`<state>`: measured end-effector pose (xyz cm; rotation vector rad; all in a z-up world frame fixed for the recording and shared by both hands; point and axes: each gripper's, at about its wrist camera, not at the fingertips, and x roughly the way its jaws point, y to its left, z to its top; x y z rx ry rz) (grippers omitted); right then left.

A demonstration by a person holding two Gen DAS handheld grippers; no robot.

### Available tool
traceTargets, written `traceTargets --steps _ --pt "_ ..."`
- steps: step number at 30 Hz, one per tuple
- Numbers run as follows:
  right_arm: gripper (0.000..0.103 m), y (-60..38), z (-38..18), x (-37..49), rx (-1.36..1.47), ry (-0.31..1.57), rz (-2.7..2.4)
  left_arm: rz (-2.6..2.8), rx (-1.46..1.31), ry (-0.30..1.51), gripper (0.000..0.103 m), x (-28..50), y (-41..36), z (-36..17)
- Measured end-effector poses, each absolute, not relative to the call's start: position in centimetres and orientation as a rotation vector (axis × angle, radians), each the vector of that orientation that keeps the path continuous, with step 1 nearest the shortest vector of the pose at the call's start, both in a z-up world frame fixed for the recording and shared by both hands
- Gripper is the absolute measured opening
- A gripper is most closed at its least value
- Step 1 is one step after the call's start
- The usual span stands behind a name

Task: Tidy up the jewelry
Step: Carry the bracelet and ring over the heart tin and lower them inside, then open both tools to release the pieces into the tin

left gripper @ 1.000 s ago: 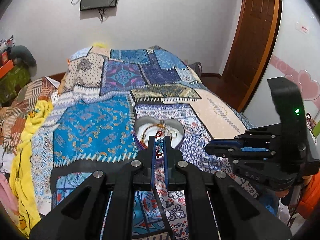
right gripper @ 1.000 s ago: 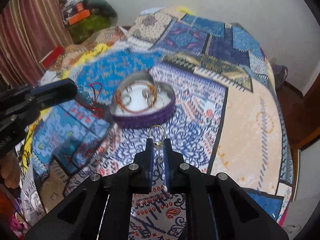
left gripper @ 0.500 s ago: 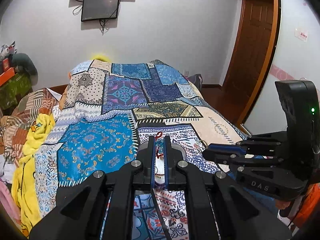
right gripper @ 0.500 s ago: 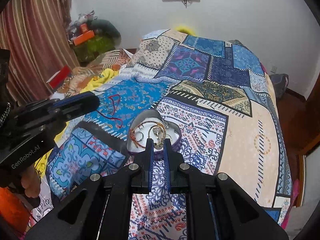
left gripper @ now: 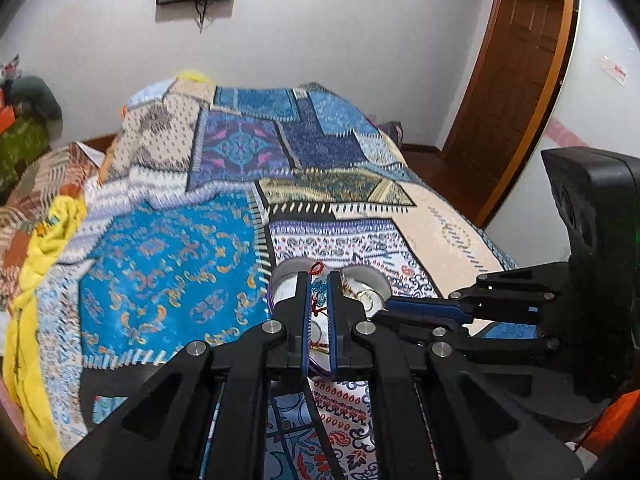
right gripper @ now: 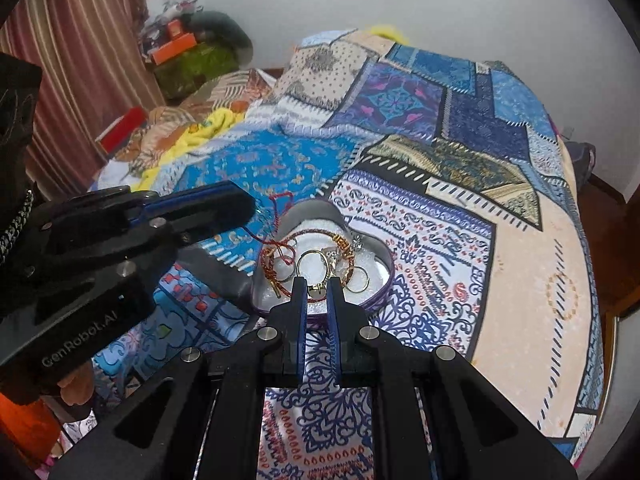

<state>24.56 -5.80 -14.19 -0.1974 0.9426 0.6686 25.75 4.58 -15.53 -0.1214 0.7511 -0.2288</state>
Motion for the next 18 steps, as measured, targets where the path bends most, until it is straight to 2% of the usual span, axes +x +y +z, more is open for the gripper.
traceTargets --steps 9,18 --pt "0.009 -5.1 -15.1 25.2 -0.242 0.963 0.686 -0.246 -0.156 0.807 0.005 27.1 5.0 -17.6" --pt "0.009 -4.6 -15.4 25.2 -0.277 0.967 0.671 -0.242 -0.135 0.796 0.005 26.5 4.7 -17.2"
